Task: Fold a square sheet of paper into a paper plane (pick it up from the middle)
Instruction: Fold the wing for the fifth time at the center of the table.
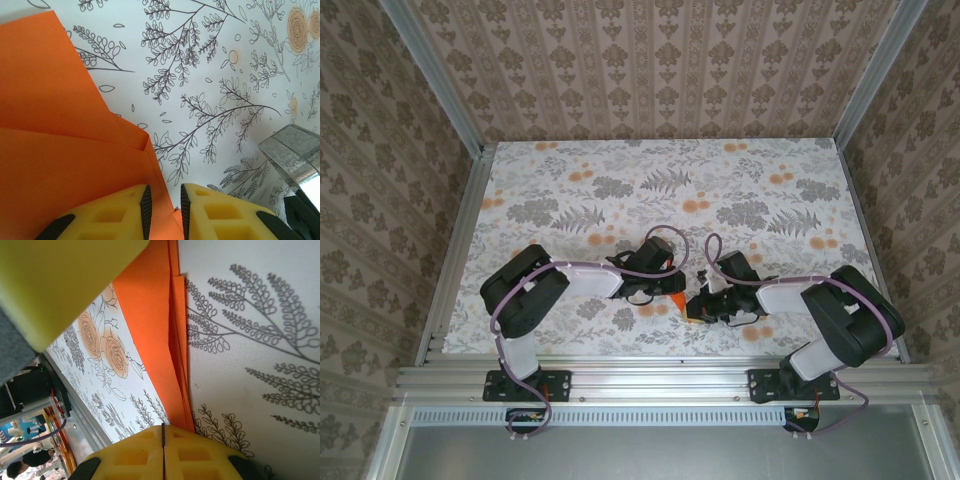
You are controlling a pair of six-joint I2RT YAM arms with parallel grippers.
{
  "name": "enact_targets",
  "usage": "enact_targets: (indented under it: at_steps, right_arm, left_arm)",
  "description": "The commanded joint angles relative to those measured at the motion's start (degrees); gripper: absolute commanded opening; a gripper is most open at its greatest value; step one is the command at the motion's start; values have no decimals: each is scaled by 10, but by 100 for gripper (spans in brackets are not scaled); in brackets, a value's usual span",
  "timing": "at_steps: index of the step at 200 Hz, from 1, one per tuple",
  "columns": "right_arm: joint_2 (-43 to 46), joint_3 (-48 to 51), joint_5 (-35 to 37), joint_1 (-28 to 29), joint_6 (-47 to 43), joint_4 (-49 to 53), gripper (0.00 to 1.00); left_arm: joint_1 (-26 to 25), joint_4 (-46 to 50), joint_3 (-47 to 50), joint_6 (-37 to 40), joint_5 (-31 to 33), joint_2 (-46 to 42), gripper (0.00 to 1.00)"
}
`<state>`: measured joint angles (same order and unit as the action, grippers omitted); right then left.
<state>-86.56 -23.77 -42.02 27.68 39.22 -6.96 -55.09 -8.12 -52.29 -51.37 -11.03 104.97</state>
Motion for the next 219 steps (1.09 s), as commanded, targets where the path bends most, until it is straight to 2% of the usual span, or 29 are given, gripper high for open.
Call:
enact_targets:
  at_steps: [1, 35, 49, 65, 88, 108, 129, 176, 219]
  right_arm:
    - [-11, 12, 70, 24, 2, 98, 8]
    - [106, -1, 124, 26, -12, 149, 7]
    - [147, -3, 168, 27, -20, 147, 7]
    - [163, -11, 183, 28, -21, 123, 8]
    - [139, -28, 172, 35, -11, 75, 8]
    - [90, -47, 149, 35, 1, 55, 8]
    - [31, -44, 110, 35, 26, -10, 8]
    - [-28, -46, 186, 35, -17, 107, 6]
    - [-47, -19, 179, 35, -7, 85, 5]
  left_arm:
    - [4, 32, -2, 2, 11, 14, 26]
    - [3, 33, -6, 15, 8, 9, 26]
    - [3, 32, -9, 21, 8, 9, 26]
    - [4, 26, -12, 26, 6, 11, 26]
    - [4, 24, -23, 33, -2, 17, 26]
    - [6, 28, -30, 38, -4, 18, 26]
    - [6, 28, -31, 42, -8, 16, 26]
    - [16, 31, -27, 53, -15, -10, 29]
    - [48, 26, -12, 80, -37, -103, 41]
